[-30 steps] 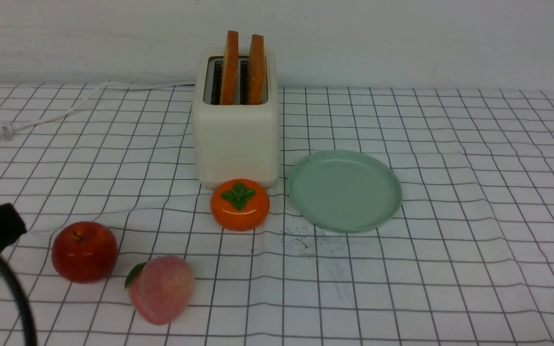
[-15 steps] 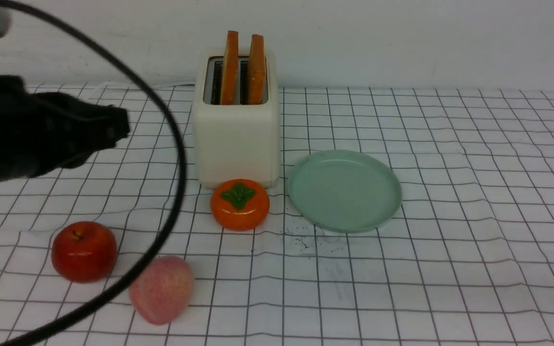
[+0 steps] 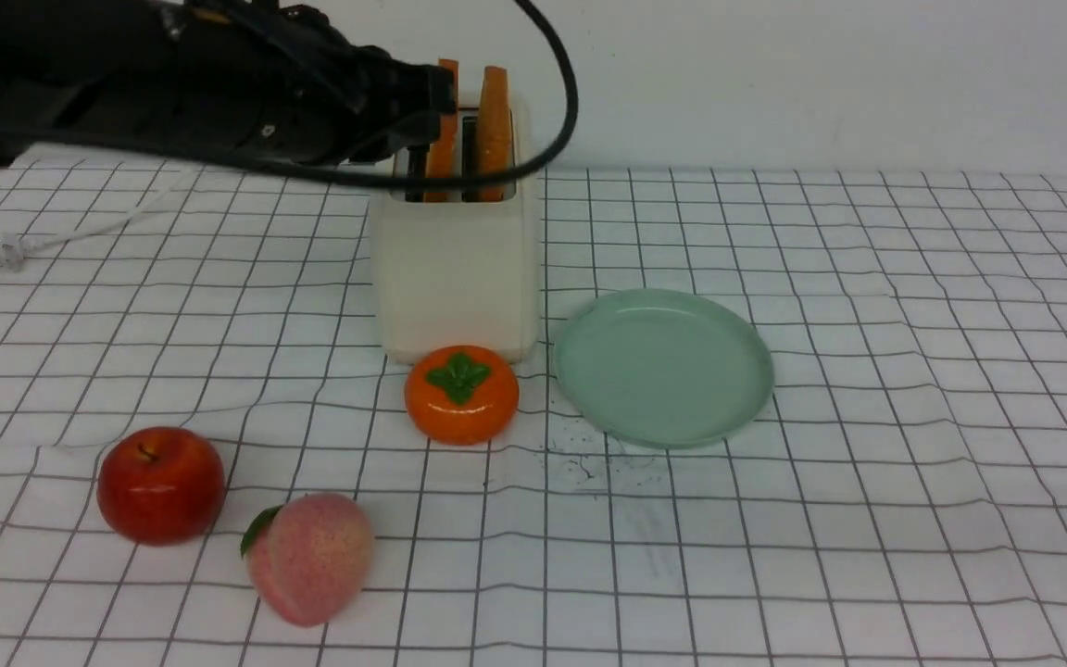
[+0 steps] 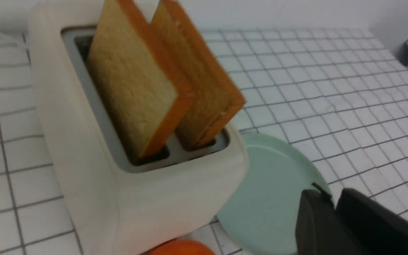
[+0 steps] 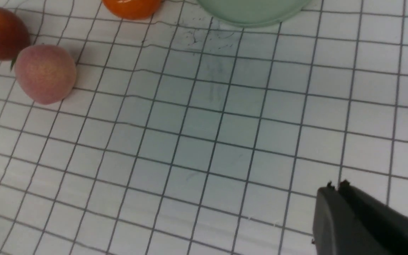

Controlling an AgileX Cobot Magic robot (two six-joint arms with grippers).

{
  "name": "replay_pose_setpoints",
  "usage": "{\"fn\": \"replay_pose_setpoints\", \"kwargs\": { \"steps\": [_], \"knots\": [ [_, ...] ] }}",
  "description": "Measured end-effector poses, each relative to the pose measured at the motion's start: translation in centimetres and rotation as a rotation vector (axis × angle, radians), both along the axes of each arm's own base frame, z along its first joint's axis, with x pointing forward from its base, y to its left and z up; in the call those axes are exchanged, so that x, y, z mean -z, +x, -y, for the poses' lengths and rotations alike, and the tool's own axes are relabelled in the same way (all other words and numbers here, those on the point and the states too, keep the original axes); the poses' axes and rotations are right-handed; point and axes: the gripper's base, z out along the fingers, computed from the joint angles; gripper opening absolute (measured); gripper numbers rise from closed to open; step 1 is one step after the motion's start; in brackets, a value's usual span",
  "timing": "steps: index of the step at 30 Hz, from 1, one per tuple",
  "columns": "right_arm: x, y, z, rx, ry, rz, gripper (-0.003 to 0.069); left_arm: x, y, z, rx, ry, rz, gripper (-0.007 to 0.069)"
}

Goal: Take toasted bread from bread machine on white checkered table place on plate.
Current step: 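Reach for a toast slice standing in the toaster with the left gripper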

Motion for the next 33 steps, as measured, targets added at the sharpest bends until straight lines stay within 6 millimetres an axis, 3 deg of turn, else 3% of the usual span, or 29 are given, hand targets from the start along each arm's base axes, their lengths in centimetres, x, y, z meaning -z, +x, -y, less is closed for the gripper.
{"fn": "replay_pose_setpoints", "kwargs": {
  "steps": [4, 7, 9, 15, 19, 33],
  "knots": [
    [0.0, -0.2, -0.2, -0.024, 0.014, -0.013, 0.0017, 0.2, 2.4, -0.1, -0.018, 0.071, -0.083, 0.0214],
    [0.0, -0.2, -0.3, -0.031, 0.015, -0.011, 0.0022, 0.3, 4.0, 1.1, -0.039, 0.148, -0.133, 0.0323],
    [0.0, -0.2, -0.3, -0.032, 0.015, -0.008, 0.0023, 0.0, 4.6, 2.0, -0.048, 0.174, -0.112, 0.0351],
    [0.0, -0.2, -0.3, -0.032, 0.017, -0.006, 0.0027, 1.0, 6.7, 2.9, -0.106, 0.226, -0.068, 0.0373],
    [0.0, -0.2, -0.3, -0.034, 0.017, -0.013, 0.0034, 2.9, 8.5, 3.1, -0.141, 0.22, -0.042, 0.0374],
    [0.0, -0.2, -0.3, -0.035, 0.02, -0.014, 0.0042, 5.7, 11.1, 4.0, -0.137, 0.229, 0.081, 0.0416]
  ]
}}
